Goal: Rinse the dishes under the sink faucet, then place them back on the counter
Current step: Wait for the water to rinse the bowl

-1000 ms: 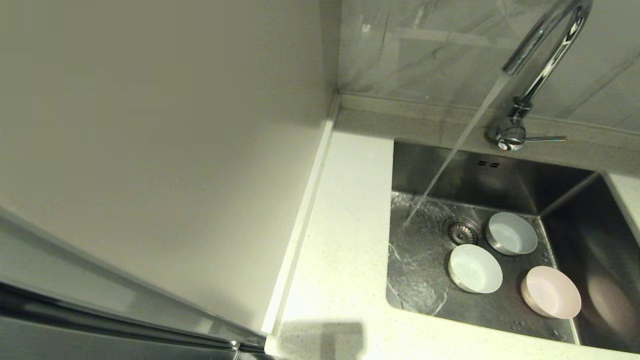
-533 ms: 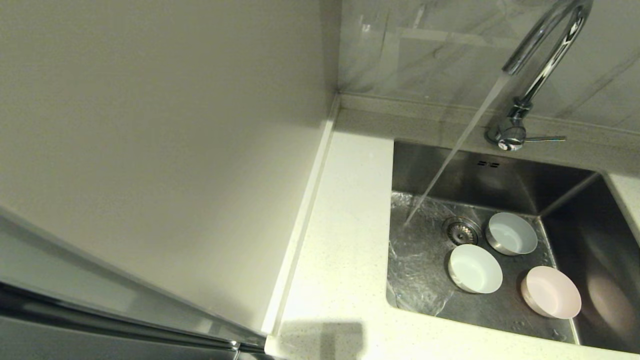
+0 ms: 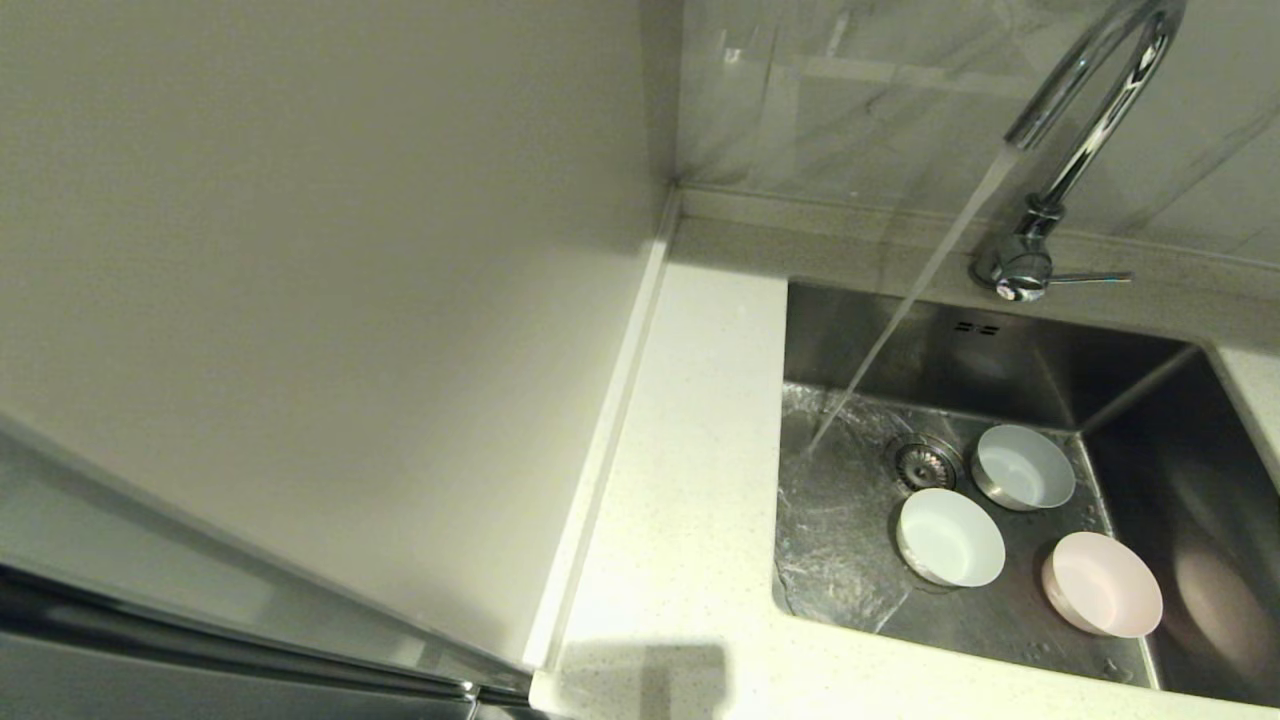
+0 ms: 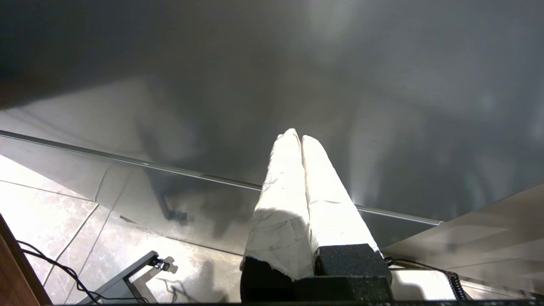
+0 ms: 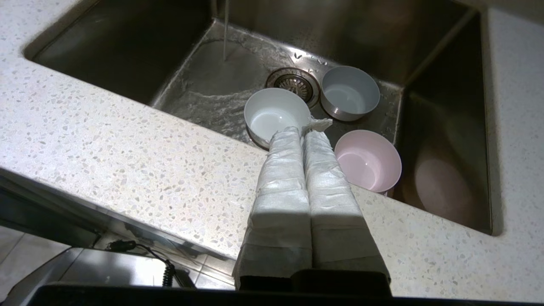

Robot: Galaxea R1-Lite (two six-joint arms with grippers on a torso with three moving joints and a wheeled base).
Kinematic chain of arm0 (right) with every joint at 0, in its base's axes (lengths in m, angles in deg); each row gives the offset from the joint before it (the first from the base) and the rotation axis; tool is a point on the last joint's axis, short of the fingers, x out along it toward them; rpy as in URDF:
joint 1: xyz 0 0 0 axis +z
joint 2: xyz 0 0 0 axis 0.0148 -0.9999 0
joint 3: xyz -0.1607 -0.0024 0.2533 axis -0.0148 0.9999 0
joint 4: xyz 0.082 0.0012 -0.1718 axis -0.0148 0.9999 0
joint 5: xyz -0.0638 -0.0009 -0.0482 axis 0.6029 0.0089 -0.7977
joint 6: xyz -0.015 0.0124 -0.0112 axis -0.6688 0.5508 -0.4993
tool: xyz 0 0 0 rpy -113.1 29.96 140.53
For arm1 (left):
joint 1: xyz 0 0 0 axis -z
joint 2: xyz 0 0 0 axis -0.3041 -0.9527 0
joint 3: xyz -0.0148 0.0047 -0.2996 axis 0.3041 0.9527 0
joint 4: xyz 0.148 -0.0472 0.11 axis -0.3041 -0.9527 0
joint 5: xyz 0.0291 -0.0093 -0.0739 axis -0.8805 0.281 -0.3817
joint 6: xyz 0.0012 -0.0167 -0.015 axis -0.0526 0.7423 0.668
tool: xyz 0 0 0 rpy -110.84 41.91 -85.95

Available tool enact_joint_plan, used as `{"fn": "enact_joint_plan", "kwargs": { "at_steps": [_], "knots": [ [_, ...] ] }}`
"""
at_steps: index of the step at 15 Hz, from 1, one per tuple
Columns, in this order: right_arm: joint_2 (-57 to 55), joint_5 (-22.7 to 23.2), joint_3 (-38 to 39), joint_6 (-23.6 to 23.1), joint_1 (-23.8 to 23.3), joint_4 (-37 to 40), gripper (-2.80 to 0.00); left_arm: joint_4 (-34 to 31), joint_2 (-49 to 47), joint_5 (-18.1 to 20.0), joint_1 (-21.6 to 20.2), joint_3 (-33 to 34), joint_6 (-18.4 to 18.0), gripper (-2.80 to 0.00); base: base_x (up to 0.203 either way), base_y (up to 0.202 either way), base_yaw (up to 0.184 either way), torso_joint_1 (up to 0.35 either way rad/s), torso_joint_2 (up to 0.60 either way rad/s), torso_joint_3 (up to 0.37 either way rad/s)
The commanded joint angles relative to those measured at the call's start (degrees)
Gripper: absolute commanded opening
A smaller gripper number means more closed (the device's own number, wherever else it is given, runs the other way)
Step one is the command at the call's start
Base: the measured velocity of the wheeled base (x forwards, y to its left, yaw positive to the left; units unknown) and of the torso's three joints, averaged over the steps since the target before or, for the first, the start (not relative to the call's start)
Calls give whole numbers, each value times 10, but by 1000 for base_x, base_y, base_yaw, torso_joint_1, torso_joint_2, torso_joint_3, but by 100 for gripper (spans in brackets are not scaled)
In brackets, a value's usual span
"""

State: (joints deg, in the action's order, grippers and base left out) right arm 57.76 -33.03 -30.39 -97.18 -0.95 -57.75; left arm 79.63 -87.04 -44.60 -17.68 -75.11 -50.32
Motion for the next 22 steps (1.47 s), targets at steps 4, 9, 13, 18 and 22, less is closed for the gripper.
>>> {"fn": "enact_joint_plan", "kwargs": {
  "at_steps": [4,9,13,18,22],
  "knots": [
    [-2,2,-1,1,0,10,-280,0,2,0,1,0,0,-280,0,0,0,0,0,0],
    [-2,-18,1,90,0,28,-280,0,2,0,0,0,-1,-280,0,0,0,0,0,0],
    [-2,-23,1,95,0,28,-280,0,2,0,1,0,0,-280,0,0,0,0,0,0],
    [-2,-23,1,95,0,28,-280,0,2,0,1,0,-1,-280,0,0,0,0,0,0],
    [-2,-23,1,95,0,28,-280,0,2,0,0,0,0,-280,0,0,0,0,0,0]
  ]
}}
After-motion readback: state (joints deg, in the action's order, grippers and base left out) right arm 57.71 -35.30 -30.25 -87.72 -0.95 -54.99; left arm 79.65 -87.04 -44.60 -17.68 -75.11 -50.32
